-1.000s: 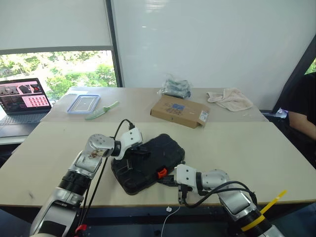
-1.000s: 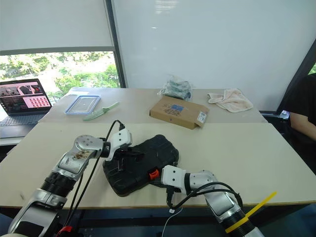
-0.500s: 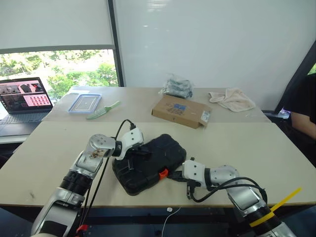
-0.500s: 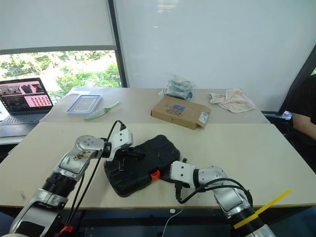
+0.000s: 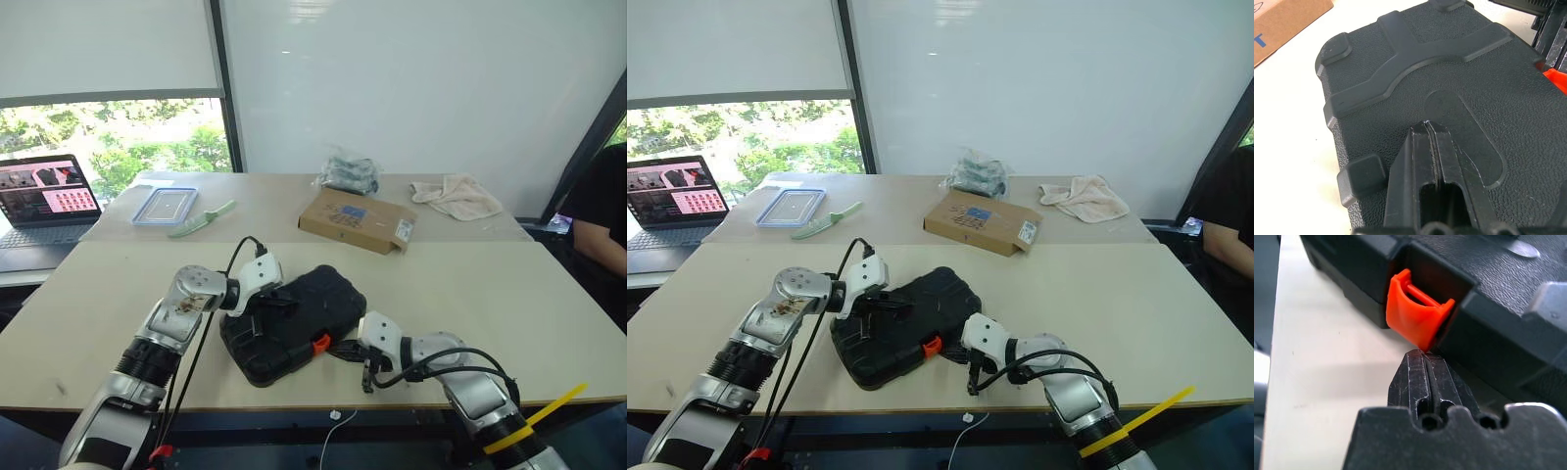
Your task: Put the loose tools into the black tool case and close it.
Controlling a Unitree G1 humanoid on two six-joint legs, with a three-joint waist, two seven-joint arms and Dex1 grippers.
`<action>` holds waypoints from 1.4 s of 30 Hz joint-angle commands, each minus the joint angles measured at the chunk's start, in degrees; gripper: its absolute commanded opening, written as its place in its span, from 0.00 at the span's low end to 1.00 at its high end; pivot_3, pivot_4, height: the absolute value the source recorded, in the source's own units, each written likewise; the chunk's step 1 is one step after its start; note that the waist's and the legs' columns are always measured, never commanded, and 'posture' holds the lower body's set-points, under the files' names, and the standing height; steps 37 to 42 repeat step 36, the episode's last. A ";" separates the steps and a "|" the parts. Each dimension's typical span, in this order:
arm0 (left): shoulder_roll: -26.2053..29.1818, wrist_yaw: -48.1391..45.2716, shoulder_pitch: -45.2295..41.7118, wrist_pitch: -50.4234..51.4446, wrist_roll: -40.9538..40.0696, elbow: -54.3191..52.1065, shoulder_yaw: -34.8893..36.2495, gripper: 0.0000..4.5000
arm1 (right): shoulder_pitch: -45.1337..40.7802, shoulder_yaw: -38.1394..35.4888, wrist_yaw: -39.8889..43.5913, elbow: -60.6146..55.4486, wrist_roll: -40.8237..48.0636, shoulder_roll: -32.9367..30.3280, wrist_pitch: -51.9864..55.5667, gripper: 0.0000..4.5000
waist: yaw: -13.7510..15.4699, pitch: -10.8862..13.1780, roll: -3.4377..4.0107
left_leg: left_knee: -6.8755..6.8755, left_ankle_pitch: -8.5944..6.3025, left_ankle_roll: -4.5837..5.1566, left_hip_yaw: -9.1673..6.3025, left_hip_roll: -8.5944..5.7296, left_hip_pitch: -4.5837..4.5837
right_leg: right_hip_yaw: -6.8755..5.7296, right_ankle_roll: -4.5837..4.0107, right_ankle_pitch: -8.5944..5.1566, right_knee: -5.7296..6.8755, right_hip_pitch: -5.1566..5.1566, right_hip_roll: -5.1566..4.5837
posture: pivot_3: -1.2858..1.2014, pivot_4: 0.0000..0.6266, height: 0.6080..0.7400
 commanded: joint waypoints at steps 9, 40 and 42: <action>-3.40 2.10 8.35 1.56 -1.70 5.16 0.98 0.00 | -0.81 -5.07 -1.21 -8.08 7.76 2.59 2.82 0.00 | -0.58 0.03 0.11 | -0.02 0.00 -0.01 -0.01 0.10 0.02 | 0.01 0.00 0.01 0.02 -0.06 -0.03 | 0.52 0.24 1.00; 14.80 1.75 44.96 -21.05 -15.40 -9.13 36.64 1.00 | 18.10 -30.96 13.36 0.78 17.32 -19.62 -18.47 0.99 | 0.84 1.21 -0.23 | -0.71 -0.33 -0.12 0.09 -0.21 -0.98 | -0.23 -0.03 -0.02 -0.54 -1.09 -0.30 | 0.52 0.24 1.00; 14.80 1.75 44.96 -21.05 -15.40 -9.13 36.64 1.00 | 18.10 -30.96 13.36 0.78 17.32 -19.62 -18.47 0.99 | 0.84 1.21 -0.23 | -0.71 -0.33 -0.12 0.09 -0.21 -0.98 | -0.23 -0.03 -0.02 -0.54 -1.09 -0.30 | 0.52 0.24 1.00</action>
